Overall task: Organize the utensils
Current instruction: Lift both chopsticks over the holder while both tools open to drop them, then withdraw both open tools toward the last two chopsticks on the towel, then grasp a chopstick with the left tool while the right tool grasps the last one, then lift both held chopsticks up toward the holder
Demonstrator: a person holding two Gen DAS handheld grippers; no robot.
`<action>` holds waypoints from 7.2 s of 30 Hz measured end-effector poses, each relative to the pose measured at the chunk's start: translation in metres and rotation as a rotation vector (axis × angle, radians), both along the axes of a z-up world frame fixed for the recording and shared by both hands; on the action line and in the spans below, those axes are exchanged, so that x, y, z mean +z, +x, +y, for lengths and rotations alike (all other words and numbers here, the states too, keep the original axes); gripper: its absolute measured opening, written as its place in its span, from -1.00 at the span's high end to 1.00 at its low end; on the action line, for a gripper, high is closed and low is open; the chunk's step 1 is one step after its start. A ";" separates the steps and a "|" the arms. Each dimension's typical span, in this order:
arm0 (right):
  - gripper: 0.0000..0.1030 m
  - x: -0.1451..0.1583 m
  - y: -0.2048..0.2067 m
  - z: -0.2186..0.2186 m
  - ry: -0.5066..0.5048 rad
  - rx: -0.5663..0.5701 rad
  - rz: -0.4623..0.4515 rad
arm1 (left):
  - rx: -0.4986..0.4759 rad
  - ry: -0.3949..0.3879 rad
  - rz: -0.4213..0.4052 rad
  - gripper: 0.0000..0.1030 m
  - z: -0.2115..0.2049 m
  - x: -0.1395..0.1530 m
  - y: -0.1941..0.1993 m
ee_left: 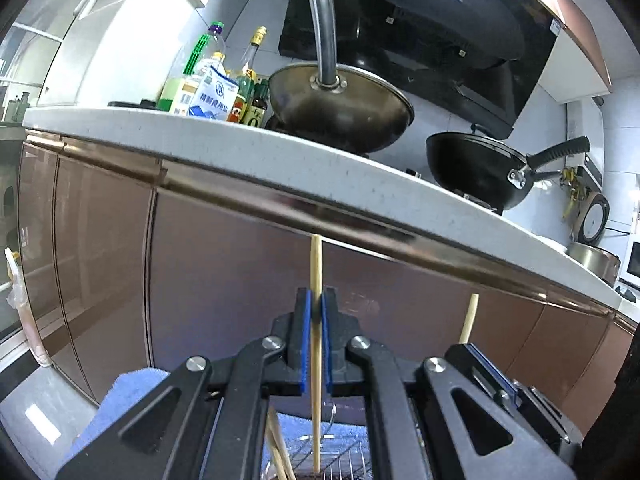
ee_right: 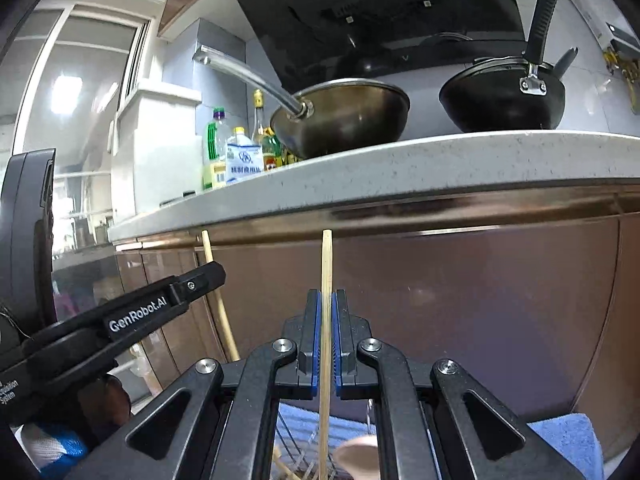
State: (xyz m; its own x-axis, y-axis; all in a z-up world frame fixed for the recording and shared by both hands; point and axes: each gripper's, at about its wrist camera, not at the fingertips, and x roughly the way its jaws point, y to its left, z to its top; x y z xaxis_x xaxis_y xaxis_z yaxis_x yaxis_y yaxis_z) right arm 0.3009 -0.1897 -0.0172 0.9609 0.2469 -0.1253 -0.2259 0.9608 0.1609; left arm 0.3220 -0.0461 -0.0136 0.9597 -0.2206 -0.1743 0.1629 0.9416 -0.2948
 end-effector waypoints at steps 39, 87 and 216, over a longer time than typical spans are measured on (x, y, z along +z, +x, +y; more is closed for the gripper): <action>-0.11 0.022 -0.213 0.008 0.008 -0.016 0.131 | 0.085 0.086 0.092 0.12 0.118 0.042 -0.232; -0.11 -0.060 -0.250 -0.067 0.048 -0.070 0.371 | -0.011 0.145 0.515 0.12 0.041 -0.047 -0.209; 0.89 -0.063 -0.129 0.030 0.055 0.284 0.496 | -0.169 0.062 1.205 0.86 0.101 -0.189 -0.071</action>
State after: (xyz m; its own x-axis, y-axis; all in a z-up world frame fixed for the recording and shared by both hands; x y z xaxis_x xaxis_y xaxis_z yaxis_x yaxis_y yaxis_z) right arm 0.1714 -0.1594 -0.0806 0.6854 0.5057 -0.5239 -0.3588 0.8607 0.3613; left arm 0.2508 0.0549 -0.2031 0.1363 -0.2864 -0.9484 -0.0619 0.9530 -0.2967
